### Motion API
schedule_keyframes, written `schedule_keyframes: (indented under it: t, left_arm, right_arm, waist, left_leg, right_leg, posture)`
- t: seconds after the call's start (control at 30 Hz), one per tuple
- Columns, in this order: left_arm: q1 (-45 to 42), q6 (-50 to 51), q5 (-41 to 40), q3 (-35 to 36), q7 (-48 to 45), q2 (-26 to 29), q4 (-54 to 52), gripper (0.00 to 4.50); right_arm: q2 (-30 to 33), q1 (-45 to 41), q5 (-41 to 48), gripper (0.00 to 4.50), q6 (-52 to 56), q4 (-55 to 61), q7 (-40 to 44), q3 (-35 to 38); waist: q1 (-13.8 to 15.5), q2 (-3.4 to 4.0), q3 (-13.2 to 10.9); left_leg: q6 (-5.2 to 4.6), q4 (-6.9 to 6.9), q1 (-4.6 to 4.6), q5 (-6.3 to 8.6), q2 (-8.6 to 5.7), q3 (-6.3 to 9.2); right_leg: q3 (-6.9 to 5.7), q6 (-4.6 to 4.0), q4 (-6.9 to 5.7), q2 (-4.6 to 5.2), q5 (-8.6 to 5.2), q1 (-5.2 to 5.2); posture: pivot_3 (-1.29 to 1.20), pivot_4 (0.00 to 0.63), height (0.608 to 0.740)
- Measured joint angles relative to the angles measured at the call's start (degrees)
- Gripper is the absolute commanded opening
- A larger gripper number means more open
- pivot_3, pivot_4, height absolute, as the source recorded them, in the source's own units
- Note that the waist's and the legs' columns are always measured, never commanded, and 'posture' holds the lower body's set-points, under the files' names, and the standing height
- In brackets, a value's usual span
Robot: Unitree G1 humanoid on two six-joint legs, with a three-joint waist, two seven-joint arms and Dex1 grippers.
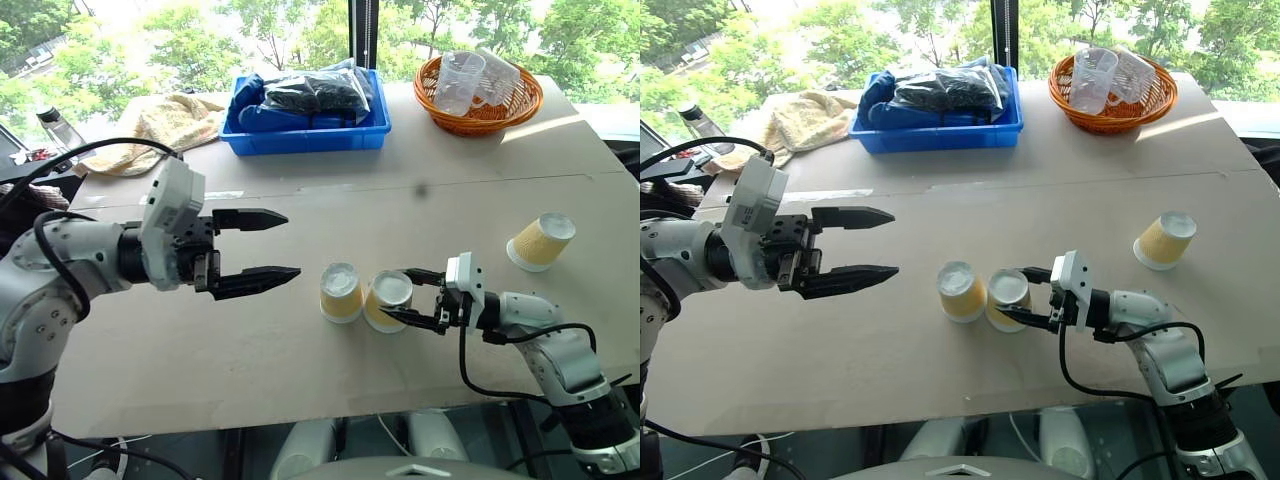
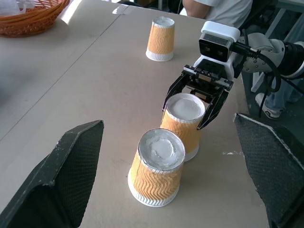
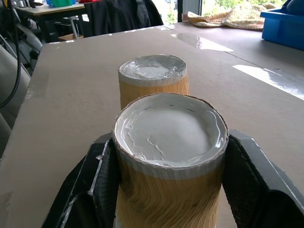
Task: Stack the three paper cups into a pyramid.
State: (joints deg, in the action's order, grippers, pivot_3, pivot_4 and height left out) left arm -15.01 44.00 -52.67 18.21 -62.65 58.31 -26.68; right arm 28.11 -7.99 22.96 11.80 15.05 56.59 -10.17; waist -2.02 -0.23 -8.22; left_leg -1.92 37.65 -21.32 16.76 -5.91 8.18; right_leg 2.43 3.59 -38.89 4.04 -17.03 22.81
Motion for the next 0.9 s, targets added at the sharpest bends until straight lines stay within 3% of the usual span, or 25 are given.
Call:
schedule_keyframes:
  t: [0.1,0.27,0.5,0.7,0.9]
  left_arm:
    - [-0.1,-0.6,0.8,-0.8,0.0,0.0,0.0,4.5]
    - [-0.1,-0.7,0.9,-0.8,0.4,0.0,0.0,4.5]
    - [-0.7,-0.7,0.9,-1.3,0.2,-0.1,0.0,4.5]
    - [-4.2,-0.9,0.8,-6.2,-1.1,-1.7,0.3,4.5]
    - [-11.9,-1.6,1.1,-12.9,-3.2,-7.1,3.0,4.5]
  right_arm:
    - [-0.4,-1.3,0.2,2.22,0.1,-1.2,-0.7,0.1]
    - [-0.1,-1.6,1.8,4.47,1.3,-2.0,-0.1,0.7]
    - [1.1,1.6,4.3,4.47,2.0,-0.3,0.1,3.2]
    - [4.6,9.5,6.9,4.47,1.7,2.9,-1.0,12.5]
    - [4.9,14.2,7.6,4.47,1.9,5.4,-9.8,25.0]
  waist:
    - [0.0,0.0,0.0]
    - [0.0,0.0,0.0]
    - [0.1,0.0,0.0]
    - [1.2,-0.02,0.0]
    - [1.5,-0.03,0.0]
  left_leg:
    - [0.0,0.01,0.0,0.0,0.0,0.0]
    - [0.0,0.01,0.0,0.0,0.0,0.0]
    - [0.0,0.0,0.0,0.0,0.0,0.0]
    - [0.0,0.01,0.0,0.0,0.0,0.0]
    - [0.0,0.16,-0.01,0.0,-0.01,0.0]
  right_leg:
    - [0.0,0.0,0.0,0.0,0.0,0.0]
    - [0.0,0.0,0.02,0.0,0.0,0.0]
    - [-0.01,0.0,0.02,0.0,0.0,-0.01]
    - [-0.02,0.0,0.0,0.0,0.0,-0.03]
    - [-0.03,0.01,-0.02,0.0,0.01,-0.11]
  posture:
    - [0.0,0.15,0.74]
    - [0.0,0.15,0.74]
    - [0.0,0.15,0.74]
    - [0.0,0.15,0.74]
    - [0.0,0.15,0.74]
